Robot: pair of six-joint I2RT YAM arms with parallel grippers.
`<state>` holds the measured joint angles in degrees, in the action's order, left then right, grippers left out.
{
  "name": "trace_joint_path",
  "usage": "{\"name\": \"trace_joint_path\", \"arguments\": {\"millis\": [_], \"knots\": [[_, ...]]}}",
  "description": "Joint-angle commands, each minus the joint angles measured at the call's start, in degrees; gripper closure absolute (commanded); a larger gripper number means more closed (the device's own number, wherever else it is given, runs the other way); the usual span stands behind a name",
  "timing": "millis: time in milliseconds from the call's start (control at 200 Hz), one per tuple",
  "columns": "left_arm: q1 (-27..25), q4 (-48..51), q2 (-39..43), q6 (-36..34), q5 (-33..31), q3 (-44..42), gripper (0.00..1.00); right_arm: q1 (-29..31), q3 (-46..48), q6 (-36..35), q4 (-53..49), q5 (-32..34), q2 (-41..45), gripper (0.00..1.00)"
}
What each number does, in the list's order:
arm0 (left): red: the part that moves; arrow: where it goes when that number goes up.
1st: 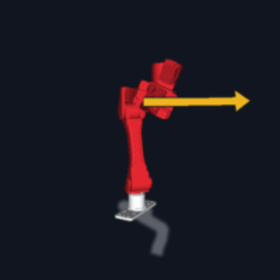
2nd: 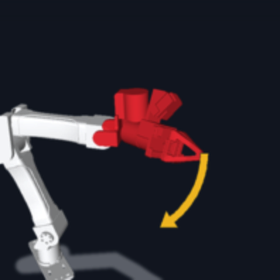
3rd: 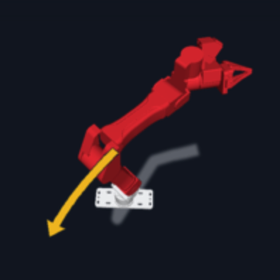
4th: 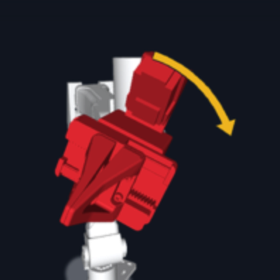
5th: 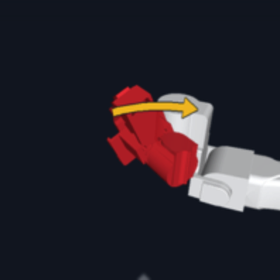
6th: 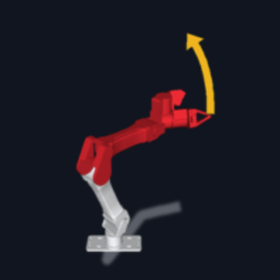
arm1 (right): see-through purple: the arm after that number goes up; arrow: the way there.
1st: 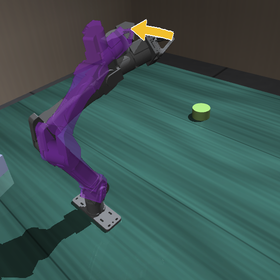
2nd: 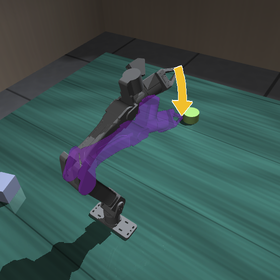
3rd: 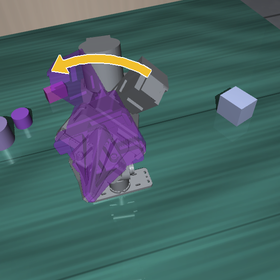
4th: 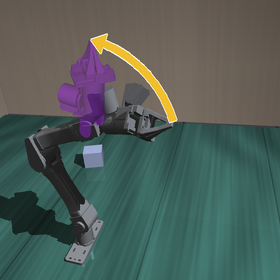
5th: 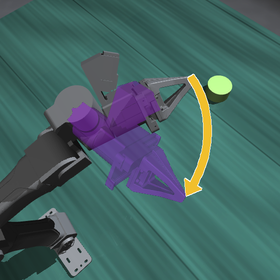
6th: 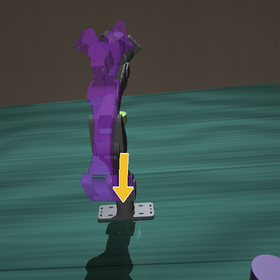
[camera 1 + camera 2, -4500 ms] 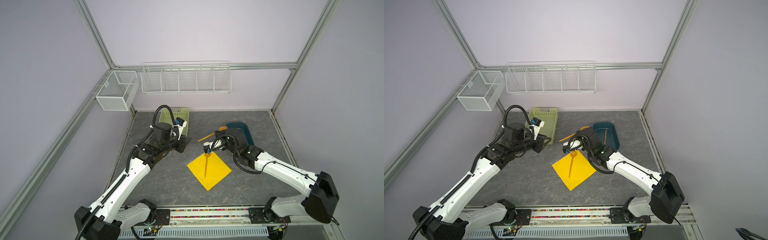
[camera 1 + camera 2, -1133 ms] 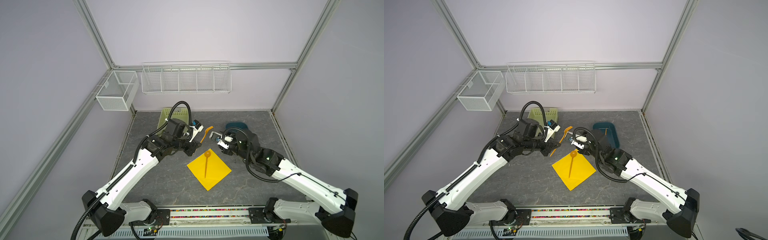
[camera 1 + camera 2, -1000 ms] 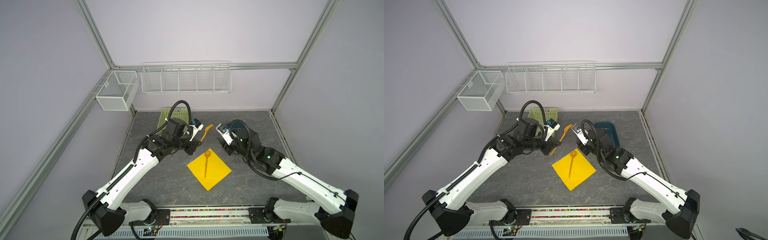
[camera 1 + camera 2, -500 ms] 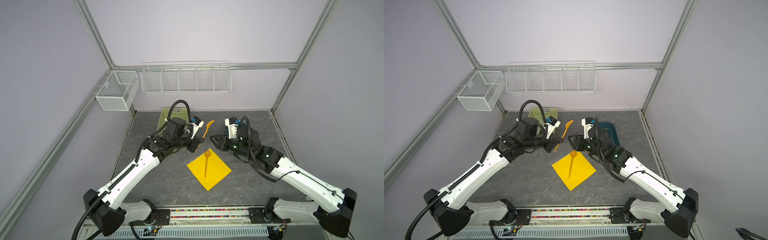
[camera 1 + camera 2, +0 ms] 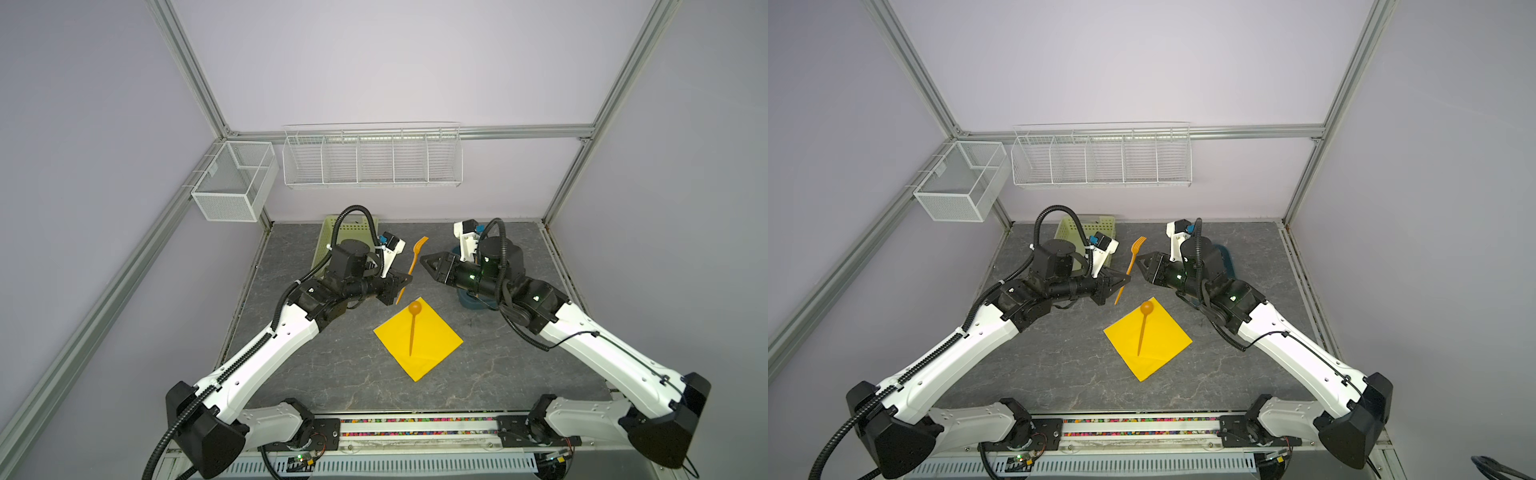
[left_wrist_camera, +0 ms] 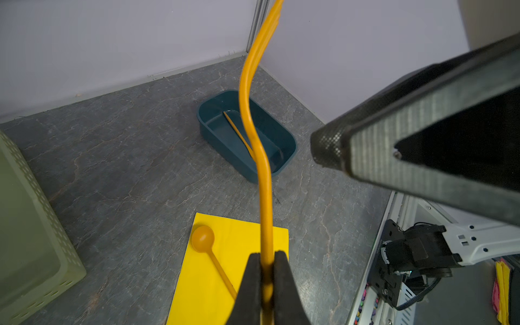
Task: Place the utensils on the paper napkin and roll it up
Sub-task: 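Hold the fork with both grippers above the napkin's far corner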
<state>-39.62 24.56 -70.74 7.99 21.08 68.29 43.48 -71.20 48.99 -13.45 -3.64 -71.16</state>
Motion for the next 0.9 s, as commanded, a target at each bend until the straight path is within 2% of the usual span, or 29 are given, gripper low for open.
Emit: {"name": "trace_joint_path", "arguments": {"millis": [0, 285, 895], "knots": [[0.1, -3.4, 1.3, 2.5, 1.3, -1.3, 0.93, -0.7, -0.5, 2.8, 1.7, -2.4, -1.0, 0.67], [0.0, -3.6, 1.3, 2.8, 1.8, -1.8, 0.93, -1.2, -1.2, 3.9, 3.7, -6.0, -3.4, 0.68], [0.1, -2.8, 1.9, 1.9, 0.5, -1.6, 0.93, -2.0, -0.8, 7.3, 6.8, -9.7, -5.7, 0.78]]}}
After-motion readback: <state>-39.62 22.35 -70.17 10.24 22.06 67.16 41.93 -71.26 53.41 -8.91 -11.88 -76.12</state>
